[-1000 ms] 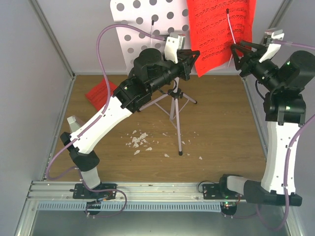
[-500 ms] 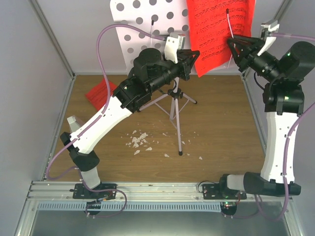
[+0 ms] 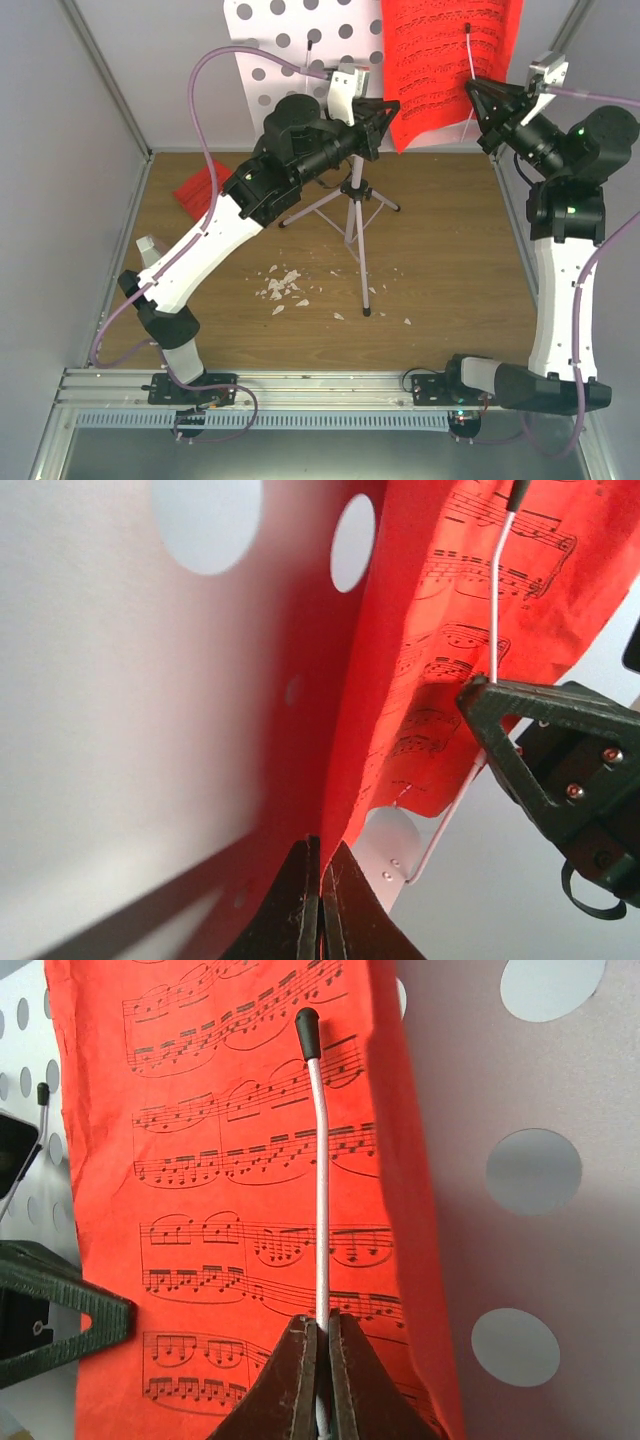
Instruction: Pack up the instrument practice props
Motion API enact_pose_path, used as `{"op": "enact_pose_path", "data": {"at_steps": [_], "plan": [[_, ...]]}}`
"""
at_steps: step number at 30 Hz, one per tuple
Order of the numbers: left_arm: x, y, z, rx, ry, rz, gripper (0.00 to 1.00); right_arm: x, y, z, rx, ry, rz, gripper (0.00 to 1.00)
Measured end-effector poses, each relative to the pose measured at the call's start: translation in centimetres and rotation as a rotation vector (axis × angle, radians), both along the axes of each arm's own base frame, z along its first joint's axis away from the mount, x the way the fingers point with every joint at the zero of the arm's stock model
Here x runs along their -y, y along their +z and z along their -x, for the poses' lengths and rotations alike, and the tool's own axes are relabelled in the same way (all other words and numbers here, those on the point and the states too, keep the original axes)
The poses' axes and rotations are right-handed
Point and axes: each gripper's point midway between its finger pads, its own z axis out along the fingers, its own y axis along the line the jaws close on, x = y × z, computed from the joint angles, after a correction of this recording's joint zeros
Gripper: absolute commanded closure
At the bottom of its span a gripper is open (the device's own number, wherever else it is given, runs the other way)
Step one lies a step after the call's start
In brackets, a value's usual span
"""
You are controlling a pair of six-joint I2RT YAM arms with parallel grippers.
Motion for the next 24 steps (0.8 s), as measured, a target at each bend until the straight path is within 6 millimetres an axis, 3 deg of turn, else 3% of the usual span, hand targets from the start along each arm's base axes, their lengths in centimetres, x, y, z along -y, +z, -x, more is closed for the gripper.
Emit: {"op": "enact_pose_path", "data": {"at_steps": [6, 11, 19, 24], "plan": [[-1.4, 0.3, -0.4, -0.014, -0.008, 0.012, 1.0, 0.2, 0.1, 0.1, 0.05, -0.013, -0.002, 0.99], [-2.5, 1.0, 0.7, 0.0, -0.068, 0.009, 1.0, 0.3, 0.1, -0.1, 0.054, -0.016, -0.012, 0.99], [-5.4, -0.2, 5.5, 0.019, -0.201, -0.059, 1.0, 0.3, 0.3, -0.1, 0.053, -0.017, -0.029, 0.99], [-7.4, -4.1, 9.7, -0.045, -0.305, -0.141, 1.0, 0.6, -0.4, -0.6, 0.03, -0.033, -0.046, 1.0]]}}
